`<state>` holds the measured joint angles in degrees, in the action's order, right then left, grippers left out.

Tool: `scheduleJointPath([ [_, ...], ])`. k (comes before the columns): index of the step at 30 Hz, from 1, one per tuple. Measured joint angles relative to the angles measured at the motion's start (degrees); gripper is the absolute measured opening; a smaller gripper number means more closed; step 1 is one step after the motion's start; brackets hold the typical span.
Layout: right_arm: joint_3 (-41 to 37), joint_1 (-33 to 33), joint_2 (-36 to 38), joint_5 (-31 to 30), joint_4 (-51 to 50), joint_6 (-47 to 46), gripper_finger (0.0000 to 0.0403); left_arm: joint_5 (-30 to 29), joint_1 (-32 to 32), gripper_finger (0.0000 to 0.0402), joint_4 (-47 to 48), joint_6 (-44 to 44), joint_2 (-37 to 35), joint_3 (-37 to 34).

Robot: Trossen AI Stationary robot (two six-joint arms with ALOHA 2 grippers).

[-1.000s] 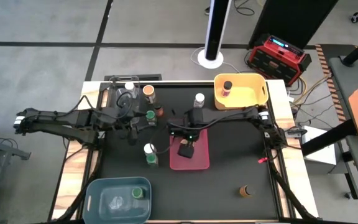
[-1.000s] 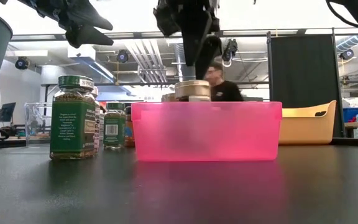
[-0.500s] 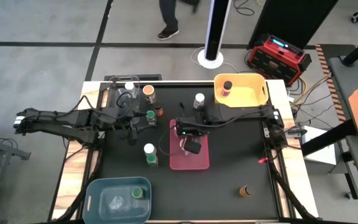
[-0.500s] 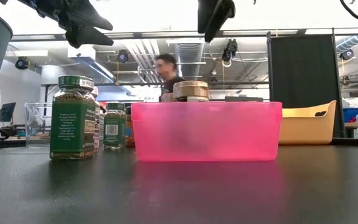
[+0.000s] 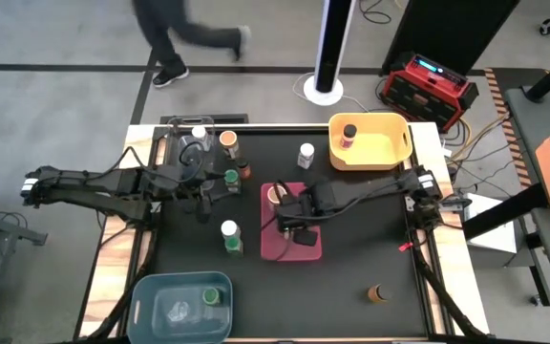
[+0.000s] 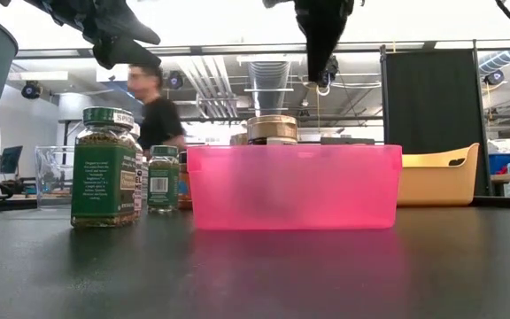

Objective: Sort spices by type
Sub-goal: Put the bottom gold seasoning bottle into the red bin

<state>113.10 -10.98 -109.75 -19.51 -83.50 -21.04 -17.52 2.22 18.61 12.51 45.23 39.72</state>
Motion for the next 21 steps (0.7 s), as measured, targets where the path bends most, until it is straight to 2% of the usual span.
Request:
scheduleJointPath([
  [2,-5.7,0.0,2.2,0.1,4.2,0.0,0.0015,0.0,0.0,0.0276,0.0,0.0,0.0,0.0],
  [8,-25.6,0.1,11.1,3.4,26.9,-1.2,0.0009,0.0,0.0,0.0276,0.6,0.0,0.1,0.0],
  [12,-35.1,0.2,14.8,3.0,39.8,-3.4,0.0009,0.0,0.0,0.0276,0.5,0.0,0.3,0.0],
  [16,-41.1,0.2,15.2,3.0,49.3,-4.6,0.0009,0.0,0.0,0.0276,0.5,0.0,0.4,0.0],
  [21,-43.0,0.1,13.3,3.0,52.7,-6.1,0.0009,0.0,0.0,0.0276,0.6,0.0,0.4,0.0],
])
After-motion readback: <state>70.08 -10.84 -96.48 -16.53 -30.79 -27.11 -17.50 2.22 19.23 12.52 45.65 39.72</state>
